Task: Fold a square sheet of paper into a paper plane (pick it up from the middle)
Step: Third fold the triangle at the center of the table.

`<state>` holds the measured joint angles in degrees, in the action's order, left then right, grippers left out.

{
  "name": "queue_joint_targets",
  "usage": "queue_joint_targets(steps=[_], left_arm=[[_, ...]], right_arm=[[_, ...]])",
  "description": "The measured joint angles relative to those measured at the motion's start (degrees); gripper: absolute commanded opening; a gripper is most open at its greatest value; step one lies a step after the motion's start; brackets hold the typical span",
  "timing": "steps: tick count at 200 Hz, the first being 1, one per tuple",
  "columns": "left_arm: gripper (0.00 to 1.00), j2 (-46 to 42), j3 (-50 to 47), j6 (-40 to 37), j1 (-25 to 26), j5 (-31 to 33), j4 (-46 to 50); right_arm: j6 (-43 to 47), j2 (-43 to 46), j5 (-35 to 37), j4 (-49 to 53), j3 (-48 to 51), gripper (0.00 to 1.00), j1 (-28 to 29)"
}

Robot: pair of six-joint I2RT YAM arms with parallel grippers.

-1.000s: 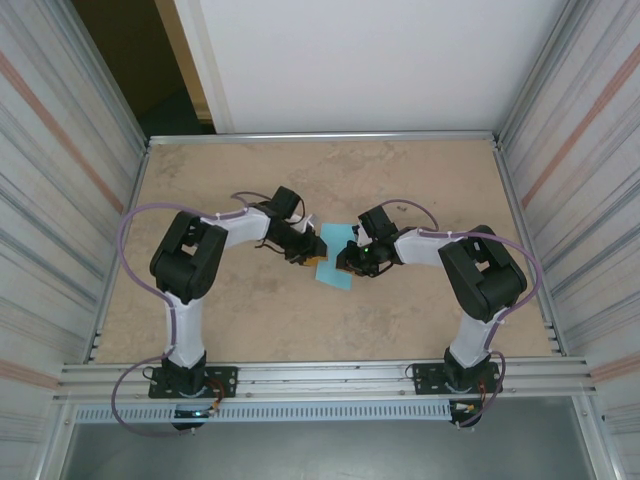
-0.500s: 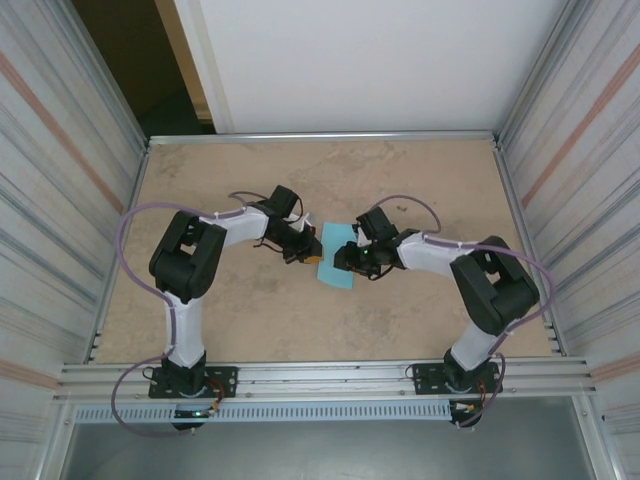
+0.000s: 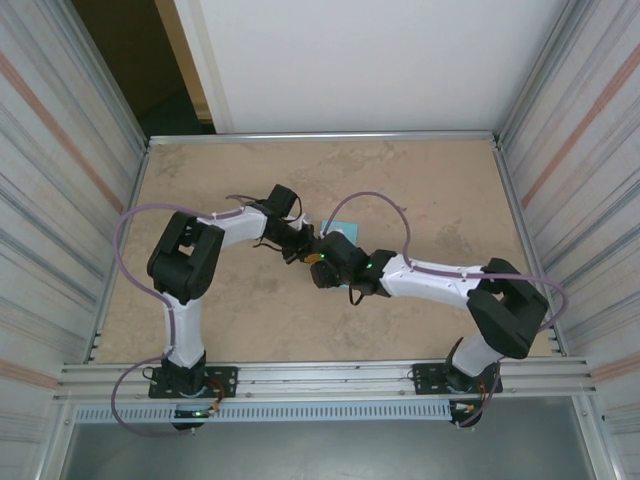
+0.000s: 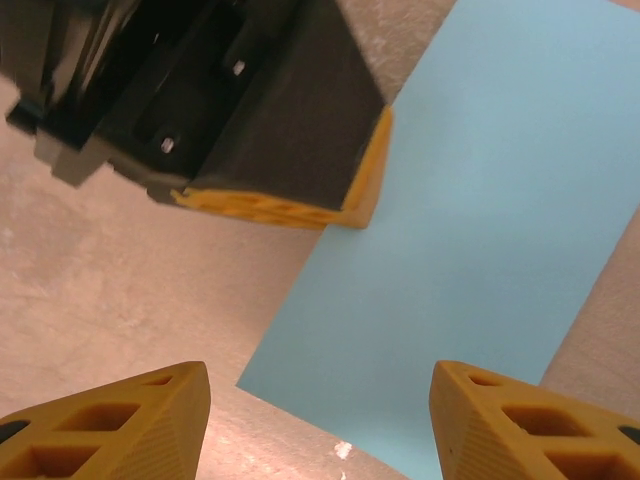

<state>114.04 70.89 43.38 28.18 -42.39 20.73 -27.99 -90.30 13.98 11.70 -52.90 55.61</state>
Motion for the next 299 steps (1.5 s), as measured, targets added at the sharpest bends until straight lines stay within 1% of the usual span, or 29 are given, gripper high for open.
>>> queue_joint_targets(steps=[26, 50, 65, 134, 156, 235, 256, 289, 299], left_arm=[[0.02, -0.04, -0.04, 0.26, -0.02, 0.02, -0.02], [0.02, -0.04, -0.24, 0.46, 0.00, 0.00, -0.04], [0.02, -0.04, -0.42, 0.50, -0.02, 0.00, -0.22], [0.02, -0.04, -0.42, 0.66, -0.02, 0.00, -0.63], [0.02, -0.04, -0.42, 0.66, -0.02, 0.02, -0.70], [0.03, -0.15, -0.66, 0.66, -0.02, 0.00, -0.94], [0.03, -0.48, -1.07, 0.66, 0.00, 0.02, -1.07], [0.10, -1.29, -1.29, 0.68, -0.31, -0.02, -1.07], [0.13, -1.90, -1.64, 0.66, -0.72, -0.04, -1.05]], right_arm=[[1.75, -4.13, 2.93, -0.09, -0.57, 0.57, 2.03], [2.14, -5.95, 4.00, -0.26, -0.57, 0.57, 2.01], [2.32, -6.25, 4.44, -0.59, -0.57, 0.56, 1.57], [4.74, -5.99, 6.25, -1.14, -0.57, 0.37, 0.92], [5.11, -5.64, 6.27, -1.11, -0.57, 0.34, 0.92], [6.21, -5.57, 5.95, -1.11, -0.57, 0.19, 0.87], [6.23, -5.57, 5.68, -1.14, -0.57, 0.11, 0.70], [6.67, -5.44, 4.57, -1.44, -0.52, 0.00, 0.24], [6.84, -5.01, 3.76, -2.23, -0.26, 0.00, 0.07]])
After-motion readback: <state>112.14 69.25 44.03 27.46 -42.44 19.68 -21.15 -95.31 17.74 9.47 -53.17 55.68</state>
